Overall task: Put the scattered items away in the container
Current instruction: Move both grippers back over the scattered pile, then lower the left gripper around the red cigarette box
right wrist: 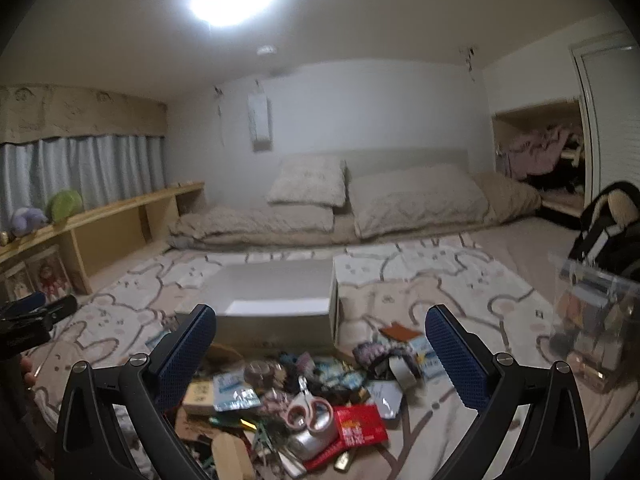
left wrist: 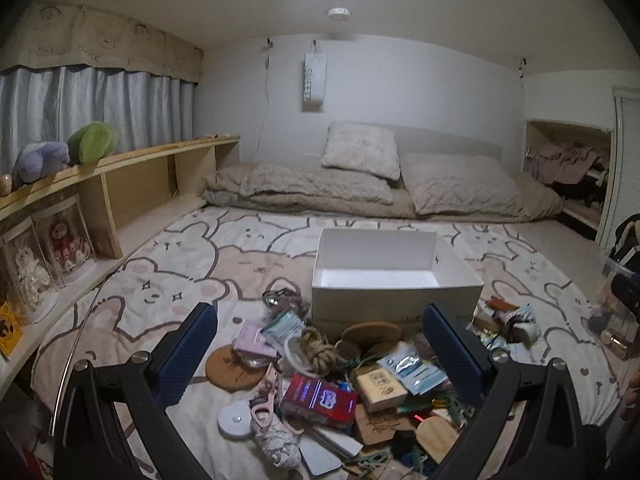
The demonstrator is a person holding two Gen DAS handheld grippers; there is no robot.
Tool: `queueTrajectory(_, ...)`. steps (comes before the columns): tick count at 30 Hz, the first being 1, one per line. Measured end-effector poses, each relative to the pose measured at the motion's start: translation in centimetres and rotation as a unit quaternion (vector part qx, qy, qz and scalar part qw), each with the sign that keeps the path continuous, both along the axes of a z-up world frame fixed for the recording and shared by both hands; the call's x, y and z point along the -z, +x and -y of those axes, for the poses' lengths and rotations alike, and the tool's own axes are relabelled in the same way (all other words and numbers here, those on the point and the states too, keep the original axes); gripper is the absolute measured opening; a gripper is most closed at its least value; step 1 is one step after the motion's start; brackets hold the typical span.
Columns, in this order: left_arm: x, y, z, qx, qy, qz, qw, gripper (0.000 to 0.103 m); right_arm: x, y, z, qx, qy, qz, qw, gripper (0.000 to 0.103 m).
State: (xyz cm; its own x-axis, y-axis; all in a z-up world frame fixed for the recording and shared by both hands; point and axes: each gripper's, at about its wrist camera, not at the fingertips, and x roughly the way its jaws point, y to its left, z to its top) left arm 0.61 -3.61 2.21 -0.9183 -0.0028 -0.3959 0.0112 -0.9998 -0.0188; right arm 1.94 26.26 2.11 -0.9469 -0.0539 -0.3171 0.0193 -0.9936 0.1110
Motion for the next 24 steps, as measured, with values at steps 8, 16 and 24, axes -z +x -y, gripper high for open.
queueTrajectory(8, 3.5, -1.8, 0.5, 0.003, -0.015, 0.042, 0.999, 0.103, 4.1, -2.2, -0.3, 0.011, 0.005, 0.073, 0.997, 0.103)
queueTrajectory(16, 7.1, -3.6, 0.6, 0.024, -0.037, 0.1, 0.994, 0.103, 8.0, -4.0, -0.2, 0.009, 0.01, 0.128, 0.992, 0.103)
queueTrajectory(24, 9.7, -5.7, 0.8, 0.029, -0.028, 0.156, 0.987, 0.103, 11.3, -5.8, -1.0, 0.016, -0.016, 0.178, 0.984, 0.103)
